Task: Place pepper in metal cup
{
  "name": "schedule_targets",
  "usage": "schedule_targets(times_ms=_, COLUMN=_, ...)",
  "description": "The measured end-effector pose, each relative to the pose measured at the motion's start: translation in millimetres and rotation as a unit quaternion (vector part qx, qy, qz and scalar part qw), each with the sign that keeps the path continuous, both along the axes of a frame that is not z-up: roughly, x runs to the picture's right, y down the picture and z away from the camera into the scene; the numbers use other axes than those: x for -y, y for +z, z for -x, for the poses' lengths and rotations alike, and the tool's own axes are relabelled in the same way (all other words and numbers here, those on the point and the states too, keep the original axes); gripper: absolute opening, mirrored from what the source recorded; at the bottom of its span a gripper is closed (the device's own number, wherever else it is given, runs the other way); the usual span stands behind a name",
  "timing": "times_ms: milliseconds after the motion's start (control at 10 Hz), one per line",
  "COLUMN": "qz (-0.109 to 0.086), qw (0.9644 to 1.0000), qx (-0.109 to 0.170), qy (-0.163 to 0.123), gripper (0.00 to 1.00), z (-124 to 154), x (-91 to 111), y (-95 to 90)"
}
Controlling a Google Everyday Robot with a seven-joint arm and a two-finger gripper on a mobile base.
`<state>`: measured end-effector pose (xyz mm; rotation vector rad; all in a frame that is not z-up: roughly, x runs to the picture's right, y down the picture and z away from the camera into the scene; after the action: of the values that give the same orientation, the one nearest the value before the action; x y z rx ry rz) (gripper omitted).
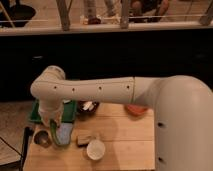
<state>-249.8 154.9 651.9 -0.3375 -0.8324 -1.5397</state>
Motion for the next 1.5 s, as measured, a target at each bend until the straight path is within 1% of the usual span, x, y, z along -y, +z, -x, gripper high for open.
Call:
schedule_targets(times_ms=700, qz=0.006, qw=0.9994, qx=0.032, qy=-0.010, gripper=0.00, z=20.3, x=-9.0, y=1.3)
schedule_targets(times_ms=1500, qz=0.015, qw=0.9978, qx=0.063, qy=-0.012, gripper=0.00, z=35.7, x=-20.9, y=15.3)
